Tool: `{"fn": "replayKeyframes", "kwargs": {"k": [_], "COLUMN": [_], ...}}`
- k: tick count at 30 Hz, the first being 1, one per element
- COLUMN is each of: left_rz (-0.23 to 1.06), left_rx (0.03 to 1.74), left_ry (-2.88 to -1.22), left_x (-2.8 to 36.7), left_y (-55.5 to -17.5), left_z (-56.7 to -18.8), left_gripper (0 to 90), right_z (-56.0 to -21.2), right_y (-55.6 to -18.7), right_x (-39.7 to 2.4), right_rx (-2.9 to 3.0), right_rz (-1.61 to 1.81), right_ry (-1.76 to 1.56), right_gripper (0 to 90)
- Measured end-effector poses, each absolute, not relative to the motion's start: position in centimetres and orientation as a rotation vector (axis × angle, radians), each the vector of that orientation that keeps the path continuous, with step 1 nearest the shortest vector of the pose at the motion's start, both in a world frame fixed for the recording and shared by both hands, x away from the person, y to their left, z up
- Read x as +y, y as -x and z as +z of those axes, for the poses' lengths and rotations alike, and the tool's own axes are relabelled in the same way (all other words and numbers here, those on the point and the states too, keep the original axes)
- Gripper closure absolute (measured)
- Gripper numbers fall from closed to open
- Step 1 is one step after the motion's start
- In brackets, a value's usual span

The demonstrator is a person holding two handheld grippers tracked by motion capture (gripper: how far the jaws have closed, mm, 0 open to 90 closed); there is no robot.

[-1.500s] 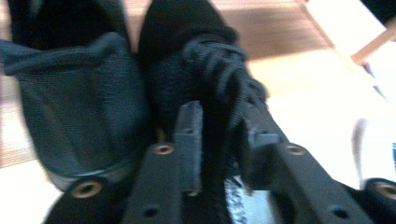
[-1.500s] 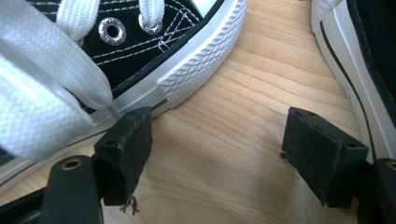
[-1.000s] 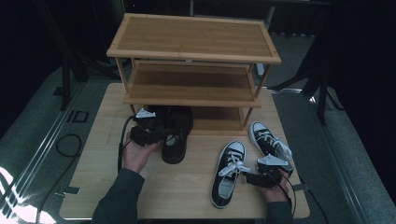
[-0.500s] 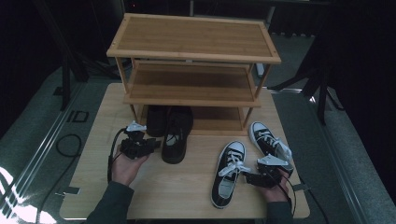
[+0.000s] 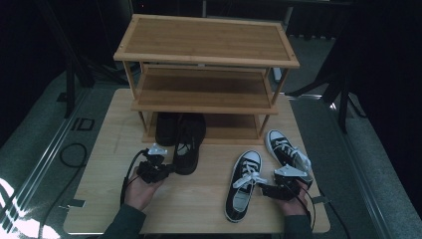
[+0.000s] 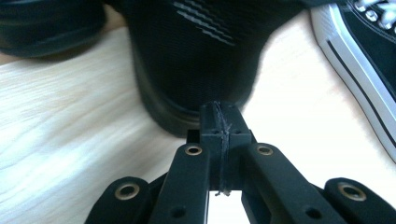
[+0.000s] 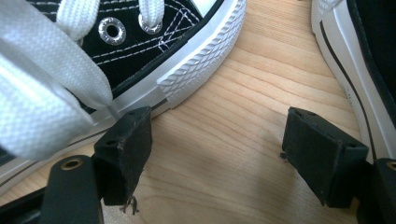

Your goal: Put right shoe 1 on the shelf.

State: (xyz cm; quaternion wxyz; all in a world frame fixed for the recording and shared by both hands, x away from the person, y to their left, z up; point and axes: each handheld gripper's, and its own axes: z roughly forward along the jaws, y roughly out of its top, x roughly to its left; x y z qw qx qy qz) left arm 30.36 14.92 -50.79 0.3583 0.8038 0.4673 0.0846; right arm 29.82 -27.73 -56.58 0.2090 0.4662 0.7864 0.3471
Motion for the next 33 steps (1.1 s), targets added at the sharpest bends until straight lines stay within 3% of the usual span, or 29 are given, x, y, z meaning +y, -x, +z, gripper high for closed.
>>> {"fn": "replayKeyframes", "kwargs": {"k": [13,33], "left_rz": [0.277,0.356], "left_rx": [1.147,1.215], "left_ry": [-2.166,-2.127], "left_x": [11.5,10.0], "left_y": [-31.2,-34.7], "left_z": [-51.2,-50.2], "left_gripper": [89.4,89.5], "right_z": [-56.6,-56.6], "right_y": [-29.8,-29.8], "right_x": [-27.7,-27.7], "right_rx": [2.188,2.189], "right_rz": [0.966,0.964], "right_ry": [-1.298,-1.301], "right_gripper": [24.2,24.2]}}
